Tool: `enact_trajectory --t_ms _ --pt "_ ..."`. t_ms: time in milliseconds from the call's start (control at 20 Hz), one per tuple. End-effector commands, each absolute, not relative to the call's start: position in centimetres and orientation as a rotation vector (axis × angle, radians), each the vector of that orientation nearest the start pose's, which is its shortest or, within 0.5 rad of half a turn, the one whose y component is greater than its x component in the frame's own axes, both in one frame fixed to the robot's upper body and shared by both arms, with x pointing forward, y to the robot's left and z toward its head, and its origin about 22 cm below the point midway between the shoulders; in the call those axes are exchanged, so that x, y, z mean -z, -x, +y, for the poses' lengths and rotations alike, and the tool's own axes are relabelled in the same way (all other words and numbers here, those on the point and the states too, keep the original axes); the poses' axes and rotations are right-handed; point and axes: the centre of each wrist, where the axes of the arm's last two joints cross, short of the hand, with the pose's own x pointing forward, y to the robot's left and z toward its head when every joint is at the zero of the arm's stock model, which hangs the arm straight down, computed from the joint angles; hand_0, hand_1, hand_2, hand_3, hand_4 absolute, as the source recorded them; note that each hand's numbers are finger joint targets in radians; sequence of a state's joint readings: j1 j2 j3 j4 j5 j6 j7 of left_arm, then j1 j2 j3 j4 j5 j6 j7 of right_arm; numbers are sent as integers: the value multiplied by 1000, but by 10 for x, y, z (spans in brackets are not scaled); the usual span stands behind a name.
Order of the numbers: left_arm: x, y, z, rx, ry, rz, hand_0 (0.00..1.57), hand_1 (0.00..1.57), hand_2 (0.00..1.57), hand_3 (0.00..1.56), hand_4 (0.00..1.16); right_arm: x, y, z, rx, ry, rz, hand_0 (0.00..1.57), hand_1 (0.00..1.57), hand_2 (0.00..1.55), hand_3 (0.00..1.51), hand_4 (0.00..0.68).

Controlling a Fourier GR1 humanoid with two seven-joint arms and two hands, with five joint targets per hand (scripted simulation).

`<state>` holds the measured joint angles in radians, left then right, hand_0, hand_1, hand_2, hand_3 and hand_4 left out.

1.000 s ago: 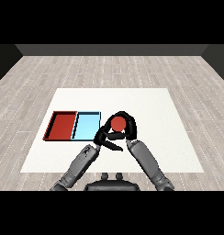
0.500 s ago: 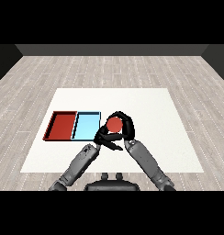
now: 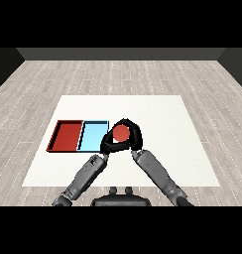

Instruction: Pick the red can and put it in the red box

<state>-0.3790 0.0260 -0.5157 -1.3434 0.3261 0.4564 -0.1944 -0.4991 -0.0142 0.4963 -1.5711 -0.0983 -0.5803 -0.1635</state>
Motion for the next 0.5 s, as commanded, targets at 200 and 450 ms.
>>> enact_trajectory --t_ms 200,450 --pt "-10 -274 58 37 274 -1725 1571 1571 1571 1497 1123 -120 -275 -50 -29 -210 -2128 1571 1571 1474 1404 638" --pt "-39 -277 57 33 254 -1733 1571 1571 1571 1495 1131 -116 -265 -53 -34 -222 -2123 1571 1571 1465 1399 637"
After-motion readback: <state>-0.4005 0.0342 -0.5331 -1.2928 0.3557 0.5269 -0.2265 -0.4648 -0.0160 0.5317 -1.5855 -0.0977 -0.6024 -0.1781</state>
